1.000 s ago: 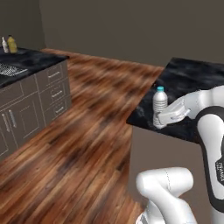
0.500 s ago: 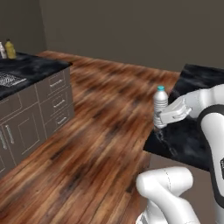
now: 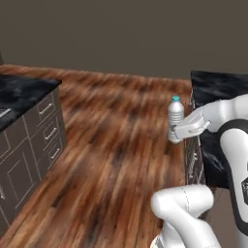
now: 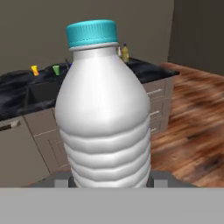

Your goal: Place the drinks on the dining counter in a tight cluster.

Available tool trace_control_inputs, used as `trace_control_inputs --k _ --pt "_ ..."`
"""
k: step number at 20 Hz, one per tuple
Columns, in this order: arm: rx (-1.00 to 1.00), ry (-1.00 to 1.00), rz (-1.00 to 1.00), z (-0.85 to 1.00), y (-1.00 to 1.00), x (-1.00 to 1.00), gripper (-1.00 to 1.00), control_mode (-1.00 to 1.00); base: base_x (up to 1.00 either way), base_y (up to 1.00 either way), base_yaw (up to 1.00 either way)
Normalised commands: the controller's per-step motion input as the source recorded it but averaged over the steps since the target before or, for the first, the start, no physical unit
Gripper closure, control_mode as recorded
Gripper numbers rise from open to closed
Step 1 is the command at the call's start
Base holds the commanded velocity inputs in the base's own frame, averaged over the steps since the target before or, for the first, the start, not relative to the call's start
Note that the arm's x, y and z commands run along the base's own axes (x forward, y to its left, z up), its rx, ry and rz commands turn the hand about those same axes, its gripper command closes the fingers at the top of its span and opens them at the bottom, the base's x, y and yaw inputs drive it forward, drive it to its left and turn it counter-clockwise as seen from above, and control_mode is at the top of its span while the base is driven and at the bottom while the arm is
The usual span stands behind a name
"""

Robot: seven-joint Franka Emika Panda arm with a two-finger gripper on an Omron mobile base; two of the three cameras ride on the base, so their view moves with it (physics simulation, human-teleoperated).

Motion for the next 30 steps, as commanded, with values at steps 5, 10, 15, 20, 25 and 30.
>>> trace_control_inputs --k 5,10,15,20,25,30 --pt "0.0 0.0 0.0 0.0 0.0 0.0 1.0 1.0 1.0 0.87 -0.59" --pt "0.0 0.0 0.0 0.0 0.0 0.0 1.0 1.0 1.0 0.87 -0.5" --pt "0.0 0.0 0.0 0.0 0.0 0.0 1.0 1.0 1.0 0.69 -0.28" --pt "0.0 0.0 0.0 0.0 0.0 0.0 1.0 1.0 1.0 0.4 0.11" --pt "0.0 0.0 0.0 0.0 0.0 0.0 1.0 1.0 1.0 -0.13 0.31" --pt "0.0 0.0 0.0 0.0 0.0 0.0 1.0 1.0 1.0 -0.55 0.24"
